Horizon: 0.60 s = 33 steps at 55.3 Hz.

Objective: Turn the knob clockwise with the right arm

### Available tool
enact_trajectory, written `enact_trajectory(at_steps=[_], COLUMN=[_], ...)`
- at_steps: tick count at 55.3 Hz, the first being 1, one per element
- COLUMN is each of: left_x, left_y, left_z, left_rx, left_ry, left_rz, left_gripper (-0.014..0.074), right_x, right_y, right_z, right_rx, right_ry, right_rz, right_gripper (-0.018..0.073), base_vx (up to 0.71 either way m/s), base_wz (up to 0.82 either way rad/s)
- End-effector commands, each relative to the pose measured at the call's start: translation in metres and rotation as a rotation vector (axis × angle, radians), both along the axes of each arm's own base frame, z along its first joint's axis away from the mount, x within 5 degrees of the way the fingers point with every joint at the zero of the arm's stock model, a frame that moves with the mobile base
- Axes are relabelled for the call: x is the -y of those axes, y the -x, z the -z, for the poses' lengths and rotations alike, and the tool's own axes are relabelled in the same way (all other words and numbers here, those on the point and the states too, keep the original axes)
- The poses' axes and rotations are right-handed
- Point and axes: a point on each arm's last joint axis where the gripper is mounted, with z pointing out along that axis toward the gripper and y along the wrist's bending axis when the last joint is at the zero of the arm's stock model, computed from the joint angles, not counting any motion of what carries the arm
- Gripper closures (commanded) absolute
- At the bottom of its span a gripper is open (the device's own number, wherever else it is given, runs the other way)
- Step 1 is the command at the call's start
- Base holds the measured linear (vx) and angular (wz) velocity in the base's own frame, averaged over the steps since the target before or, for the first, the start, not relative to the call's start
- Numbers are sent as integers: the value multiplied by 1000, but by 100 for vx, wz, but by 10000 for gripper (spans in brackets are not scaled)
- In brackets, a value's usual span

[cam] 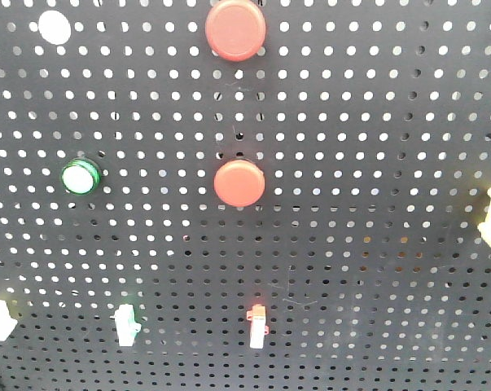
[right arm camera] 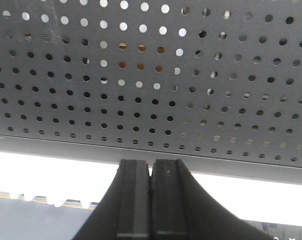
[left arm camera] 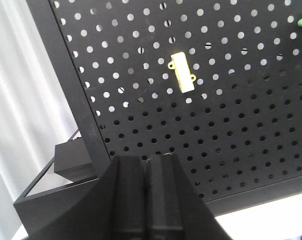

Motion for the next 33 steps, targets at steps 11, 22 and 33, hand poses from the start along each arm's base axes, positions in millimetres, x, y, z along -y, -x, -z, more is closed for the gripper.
enact_trajectory(at_steps=[11, 22, 33], left_x=[1, 1, 1], left_y=[1, 1, 1], left_z=[3, 3, 3], left_rx=[58, 58, 58], left_ry=[14, 14, 14], left_rz=[13, 13, 13], left_gripper=[603, 603, 603], right_x=[1, 2, 1], right_y=[1, 12, 10], right_z=[-17, -76, -189], right_rx=[209, 401, 519], right_ry=[-38, -68, 18], right_rz=[14, 14, 18], right_gripper=[567, 567, 567], base_vx=[0, 0, 0], base_wz=[0, 0, 0])
